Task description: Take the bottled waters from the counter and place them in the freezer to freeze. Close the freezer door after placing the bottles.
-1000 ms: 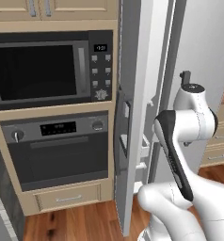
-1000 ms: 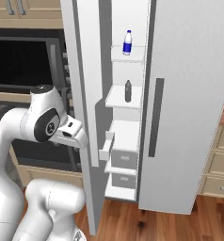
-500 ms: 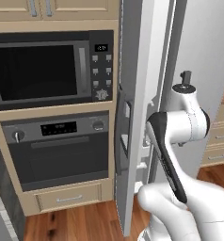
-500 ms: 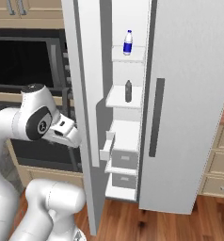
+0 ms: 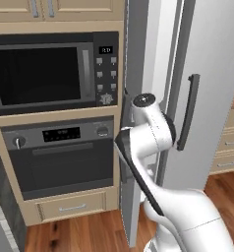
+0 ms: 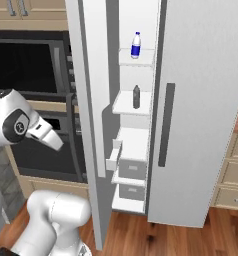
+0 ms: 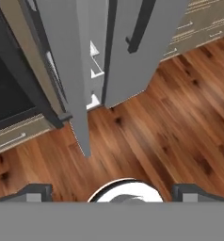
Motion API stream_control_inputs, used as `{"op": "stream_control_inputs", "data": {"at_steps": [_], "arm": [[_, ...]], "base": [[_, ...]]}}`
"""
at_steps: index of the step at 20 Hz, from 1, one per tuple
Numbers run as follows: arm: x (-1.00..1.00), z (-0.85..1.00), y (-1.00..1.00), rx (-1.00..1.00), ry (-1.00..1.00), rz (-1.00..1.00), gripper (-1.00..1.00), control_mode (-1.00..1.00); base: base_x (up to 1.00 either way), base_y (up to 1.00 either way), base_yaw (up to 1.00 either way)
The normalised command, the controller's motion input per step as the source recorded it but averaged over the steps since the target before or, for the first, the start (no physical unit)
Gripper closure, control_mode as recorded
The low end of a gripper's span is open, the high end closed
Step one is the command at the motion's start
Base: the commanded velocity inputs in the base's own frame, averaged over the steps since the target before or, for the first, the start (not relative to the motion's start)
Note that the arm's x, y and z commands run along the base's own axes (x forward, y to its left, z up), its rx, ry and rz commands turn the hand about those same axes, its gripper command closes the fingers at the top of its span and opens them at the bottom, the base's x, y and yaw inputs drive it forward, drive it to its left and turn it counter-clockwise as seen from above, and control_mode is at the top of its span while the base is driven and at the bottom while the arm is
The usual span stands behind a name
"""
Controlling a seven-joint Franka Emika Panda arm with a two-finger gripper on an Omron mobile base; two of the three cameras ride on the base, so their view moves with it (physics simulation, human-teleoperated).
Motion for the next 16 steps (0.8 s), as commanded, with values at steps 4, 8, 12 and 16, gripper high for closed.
{"op": "stream_control_inputs", "data": {"at_steps": [4, 8, 12, 16], "arm": [[0.54, -0.04, 0.25, -0.10, -0.02, -0.10, -1.00, -1.00], [0.53, -0.12, 0.15, -0.08, 0.00, -0.11, -1.00, -1.00], [0.39, -0.10, 0.06, -0.05, -0.03, -0.10, -1.00, -1.00], [0.50, -0.27, -0.01, -0.03, -0.07, -0.11, -1.00, -1.00]], "base": [[0.00, 0.00, 0.00], [0.00, 0.00, 0.00], [0.00, 0.00, 0.00], [0.00, 0.00, 0.00]]}}
